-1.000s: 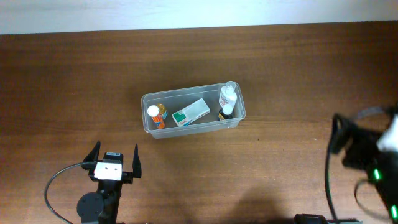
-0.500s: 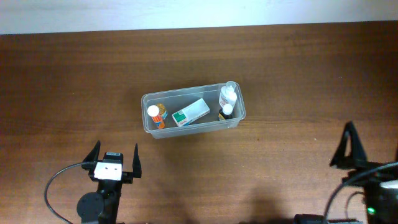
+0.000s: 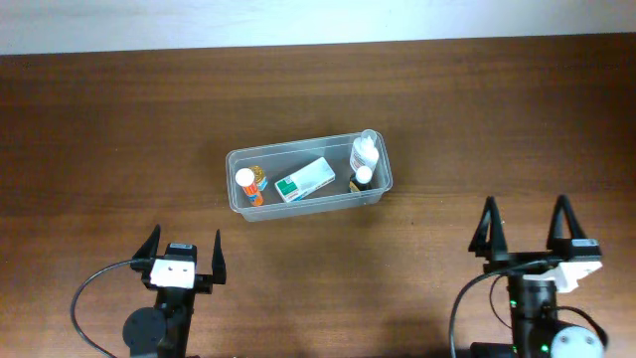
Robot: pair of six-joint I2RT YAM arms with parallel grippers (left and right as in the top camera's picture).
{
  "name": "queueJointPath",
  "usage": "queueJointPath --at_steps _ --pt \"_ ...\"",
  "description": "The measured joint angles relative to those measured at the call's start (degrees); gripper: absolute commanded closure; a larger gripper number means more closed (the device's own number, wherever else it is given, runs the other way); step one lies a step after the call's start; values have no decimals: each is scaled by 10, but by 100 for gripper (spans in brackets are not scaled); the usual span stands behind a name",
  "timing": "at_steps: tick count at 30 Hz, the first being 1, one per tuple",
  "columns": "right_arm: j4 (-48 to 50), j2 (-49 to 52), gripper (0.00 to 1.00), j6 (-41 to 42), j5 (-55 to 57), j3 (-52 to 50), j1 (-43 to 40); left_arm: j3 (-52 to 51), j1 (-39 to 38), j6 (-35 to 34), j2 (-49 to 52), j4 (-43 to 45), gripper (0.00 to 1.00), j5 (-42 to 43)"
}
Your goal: Pack container
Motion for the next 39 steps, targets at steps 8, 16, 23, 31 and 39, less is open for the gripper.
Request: queueJointPath --at_steps 8,16,23,31,39 --pt "21 -28 2 0 1 -92 0 0 0 0 0 0 1 0" --pt "23 -28 2 0 1 -141 0 0 0 0 0 0 1 0" --pt "-24 -28 2 -3 1 -163 0 0 0 0 0 0 1 0" --pt "-50 -28 2 -49 1 -163 0 0 0 0 0 0 1 0" --pt "-50 -28 2 -93 1 -163 0 0 0 0 0 0 1 0"
